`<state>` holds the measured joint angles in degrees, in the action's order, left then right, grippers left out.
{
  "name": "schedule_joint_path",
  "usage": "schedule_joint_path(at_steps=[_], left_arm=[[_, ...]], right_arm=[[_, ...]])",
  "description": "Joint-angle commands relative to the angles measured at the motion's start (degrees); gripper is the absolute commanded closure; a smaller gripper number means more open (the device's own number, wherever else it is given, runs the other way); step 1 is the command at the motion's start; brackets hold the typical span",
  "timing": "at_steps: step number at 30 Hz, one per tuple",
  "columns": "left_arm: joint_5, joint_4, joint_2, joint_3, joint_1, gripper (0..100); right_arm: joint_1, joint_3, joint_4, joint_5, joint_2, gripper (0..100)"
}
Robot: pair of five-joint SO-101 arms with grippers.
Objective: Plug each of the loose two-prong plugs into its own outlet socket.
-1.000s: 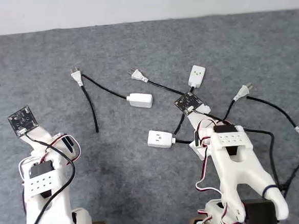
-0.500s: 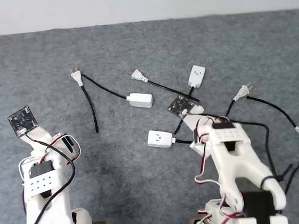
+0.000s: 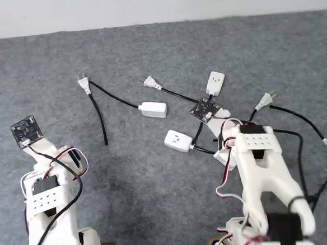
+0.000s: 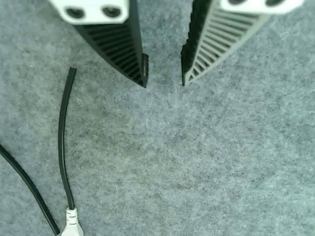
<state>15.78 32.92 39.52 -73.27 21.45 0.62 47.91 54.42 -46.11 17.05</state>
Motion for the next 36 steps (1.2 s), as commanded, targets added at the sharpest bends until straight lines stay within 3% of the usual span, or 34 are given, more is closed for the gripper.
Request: schedule_joint_path(at_steps=[1, 9, 14, 19, 27, 36], left_arm=[[-0.6, -1.7, 0.2, 2.9, 0.2, 90], [-0.6, -2.8, 0.0, 2.7, 0.2, 90], [-0.8, -3.0, -0.1, 2.5, 0.2, 90], [-0.8, -3.0, -0.1, 2.5, 0.2, 90], [-0.8, -3.0, -0.2, 2.5, 0.2, 90], [-0.9, -3.0, -0.2, 2.2, 0.0, 90]], right_arm=[[2.1, -6.5, 11.9, 0.0, 10.9, 99.0], [16.0, -30.0, 43.6, 6.1, 23.3, 99.1], [14.5, -34.9, 47.7, 5.5, 23.0, 95.0], [6.5, -20.7, 43.2, -0.5, 20.1, 89.4], [-12.3, 2.6, 19.0, -15.7, 19.0, 91.2], [-14.8, 10.9, 9.5, -18.8, 19.0, 88.2]])
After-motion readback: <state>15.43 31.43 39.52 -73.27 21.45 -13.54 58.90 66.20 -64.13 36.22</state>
